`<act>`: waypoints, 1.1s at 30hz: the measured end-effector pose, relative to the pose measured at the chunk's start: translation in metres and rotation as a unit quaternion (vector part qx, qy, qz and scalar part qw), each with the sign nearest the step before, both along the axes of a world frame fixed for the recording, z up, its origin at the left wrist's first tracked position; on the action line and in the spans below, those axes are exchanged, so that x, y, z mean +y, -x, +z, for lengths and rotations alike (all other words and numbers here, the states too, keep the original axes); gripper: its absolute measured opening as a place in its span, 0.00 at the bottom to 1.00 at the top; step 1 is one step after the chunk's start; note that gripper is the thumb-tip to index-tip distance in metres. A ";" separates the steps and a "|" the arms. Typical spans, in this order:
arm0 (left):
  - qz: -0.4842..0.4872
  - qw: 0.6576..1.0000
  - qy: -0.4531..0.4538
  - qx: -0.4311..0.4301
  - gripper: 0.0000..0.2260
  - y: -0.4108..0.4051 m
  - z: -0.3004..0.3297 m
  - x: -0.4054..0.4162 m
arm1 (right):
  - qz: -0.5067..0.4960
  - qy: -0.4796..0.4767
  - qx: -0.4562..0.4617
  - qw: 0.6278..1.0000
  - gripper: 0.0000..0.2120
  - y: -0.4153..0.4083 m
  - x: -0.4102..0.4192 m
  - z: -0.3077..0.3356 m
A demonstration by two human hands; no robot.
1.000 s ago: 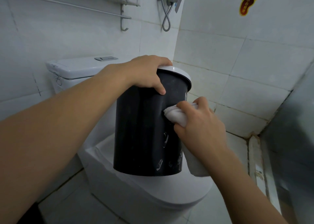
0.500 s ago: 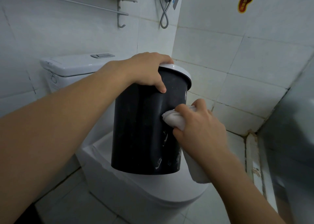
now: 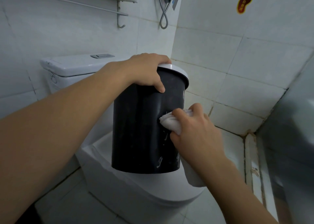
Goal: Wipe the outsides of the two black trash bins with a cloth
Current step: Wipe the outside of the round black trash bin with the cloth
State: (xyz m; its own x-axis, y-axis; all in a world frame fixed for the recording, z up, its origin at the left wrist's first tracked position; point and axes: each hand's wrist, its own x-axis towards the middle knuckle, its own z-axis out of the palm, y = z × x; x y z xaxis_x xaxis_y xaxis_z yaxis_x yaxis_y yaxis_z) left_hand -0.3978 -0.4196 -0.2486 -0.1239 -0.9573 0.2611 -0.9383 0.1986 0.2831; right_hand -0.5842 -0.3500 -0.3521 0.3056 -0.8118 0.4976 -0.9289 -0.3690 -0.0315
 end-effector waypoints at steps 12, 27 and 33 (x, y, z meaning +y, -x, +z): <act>-0.001 1.000 0.001 -0.008 0.36 0.003 0.000 -0.004 | -0.023 0.014 -0.025 0.999 0.15 -0.003 -0.011 0.004; 0.005 1.000 0.005 -0.004 0.37 0.001 -0.001 -0.001 | -0.042 0.013 -0.050 0.998 0.14 -0.005 -0.028 0.012; 0.012 1.000 0.002 -0.003 0.37 -0.001 -0.002 -0.005 | -0.010 0.015 -0.030 0.999 0.14 -0.007 -0.013 0.001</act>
